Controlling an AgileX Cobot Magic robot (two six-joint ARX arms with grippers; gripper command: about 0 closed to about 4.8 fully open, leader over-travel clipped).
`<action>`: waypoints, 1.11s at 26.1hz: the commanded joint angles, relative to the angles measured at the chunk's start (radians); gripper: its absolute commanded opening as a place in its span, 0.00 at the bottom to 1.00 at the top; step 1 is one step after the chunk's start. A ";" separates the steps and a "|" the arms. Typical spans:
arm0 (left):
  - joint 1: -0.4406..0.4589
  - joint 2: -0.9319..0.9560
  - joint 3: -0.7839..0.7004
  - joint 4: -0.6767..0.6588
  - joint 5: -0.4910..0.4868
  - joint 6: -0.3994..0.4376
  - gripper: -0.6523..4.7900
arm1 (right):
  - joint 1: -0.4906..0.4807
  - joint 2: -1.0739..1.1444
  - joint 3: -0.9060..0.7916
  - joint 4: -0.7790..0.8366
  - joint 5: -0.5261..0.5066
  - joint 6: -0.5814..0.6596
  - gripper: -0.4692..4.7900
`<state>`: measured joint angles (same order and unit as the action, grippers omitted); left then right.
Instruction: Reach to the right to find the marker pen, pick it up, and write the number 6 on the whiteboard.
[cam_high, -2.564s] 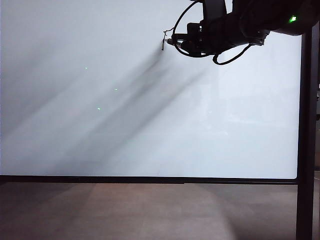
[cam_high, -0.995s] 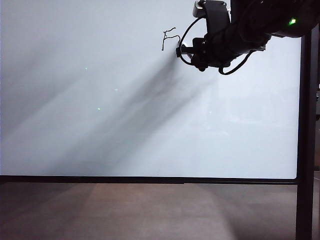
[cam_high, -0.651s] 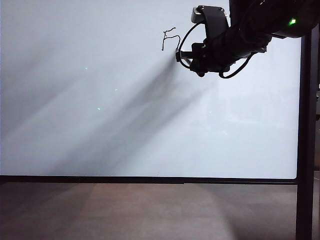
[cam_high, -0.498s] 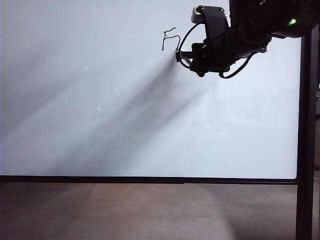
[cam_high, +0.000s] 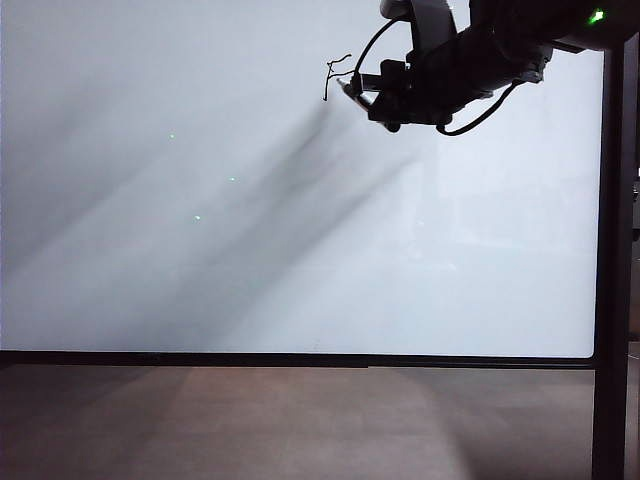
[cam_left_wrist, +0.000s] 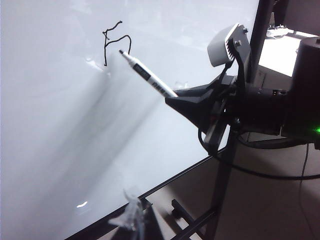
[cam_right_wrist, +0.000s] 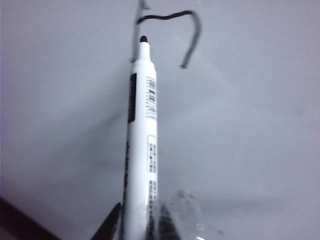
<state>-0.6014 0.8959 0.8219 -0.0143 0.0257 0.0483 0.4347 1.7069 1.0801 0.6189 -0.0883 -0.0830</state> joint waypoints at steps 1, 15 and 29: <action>-0.002 -0.003 0.004 0.015 0.004 -0.004 0.11 | 0.001 0.001 0.007 0.025 -0.052 0.000 0.15; -0.002 -0.003 0.004 0.015 0.005 -0.004 0.11 | 0.000 0.065 0.009 0.118 -0.041 -0.003 0.15; -0.002 -0.003 0.004 0.015 0.005 -0.004 0.11 | -0.003 0.092 0.009 0.171 -0.041 -0.003 0.15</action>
<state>-0.6014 0.8955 0.8219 -0.0143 0.0257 0.0483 0.4297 1.8008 1.0821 0.7631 -0.1314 -0.0868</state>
